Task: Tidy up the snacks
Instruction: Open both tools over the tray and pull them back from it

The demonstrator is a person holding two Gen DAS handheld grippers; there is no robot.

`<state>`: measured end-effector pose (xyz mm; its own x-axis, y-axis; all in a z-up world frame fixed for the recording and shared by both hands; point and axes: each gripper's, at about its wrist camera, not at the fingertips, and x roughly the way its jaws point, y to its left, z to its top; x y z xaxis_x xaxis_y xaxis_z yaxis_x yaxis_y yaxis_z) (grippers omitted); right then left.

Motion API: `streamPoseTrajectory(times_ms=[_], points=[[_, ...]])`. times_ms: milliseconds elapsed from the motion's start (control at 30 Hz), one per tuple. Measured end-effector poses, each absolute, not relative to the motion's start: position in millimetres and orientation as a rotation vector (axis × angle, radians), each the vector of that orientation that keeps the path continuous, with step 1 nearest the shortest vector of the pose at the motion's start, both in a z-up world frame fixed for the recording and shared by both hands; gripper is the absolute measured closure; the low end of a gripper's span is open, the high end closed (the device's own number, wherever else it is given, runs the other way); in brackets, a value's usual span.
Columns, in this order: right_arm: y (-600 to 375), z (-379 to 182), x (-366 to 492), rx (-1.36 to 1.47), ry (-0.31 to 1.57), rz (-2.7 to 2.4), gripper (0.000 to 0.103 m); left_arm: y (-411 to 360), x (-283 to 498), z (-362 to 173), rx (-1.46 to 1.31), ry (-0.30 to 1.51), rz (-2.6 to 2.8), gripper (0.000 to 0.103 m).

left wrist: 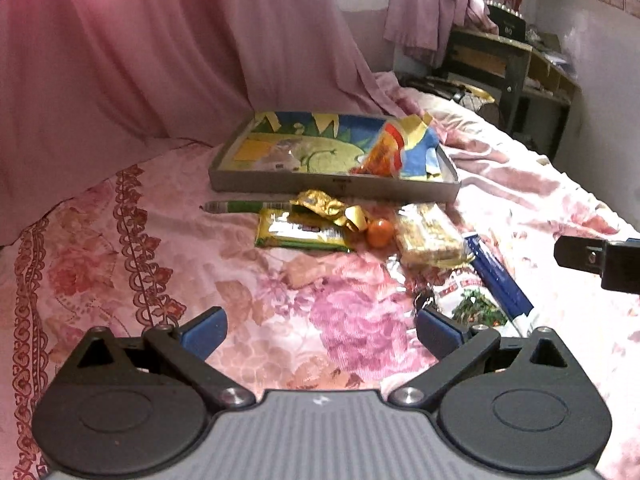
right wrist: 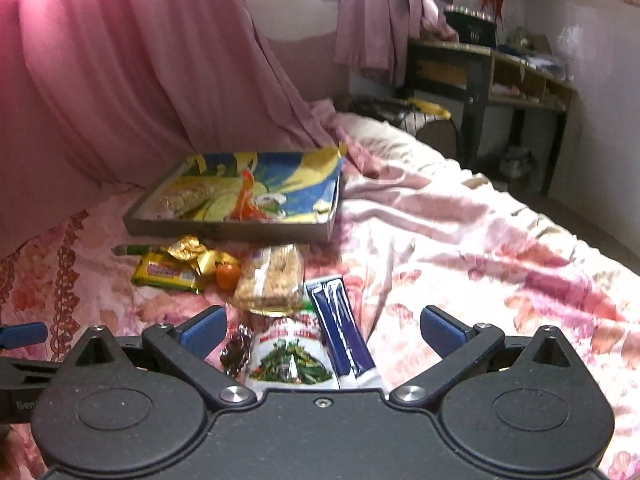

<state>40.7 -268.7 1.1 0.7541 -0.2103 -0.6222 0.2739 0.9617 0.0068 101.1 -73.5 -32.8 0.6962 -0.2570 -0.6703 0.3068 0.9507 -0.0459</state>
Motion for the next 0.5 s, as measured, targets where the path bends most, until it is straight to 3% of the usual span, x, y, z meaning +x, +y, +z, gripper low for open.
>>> streamPoseTrajectory(times_ms=[500], points=[[-269.1, -19.4, 67.5, 0.091, 0.85, -0.211, 0.001, -75.4, 111.7, -51.0, 0.062, 0.84, -0.308, 0.0]])
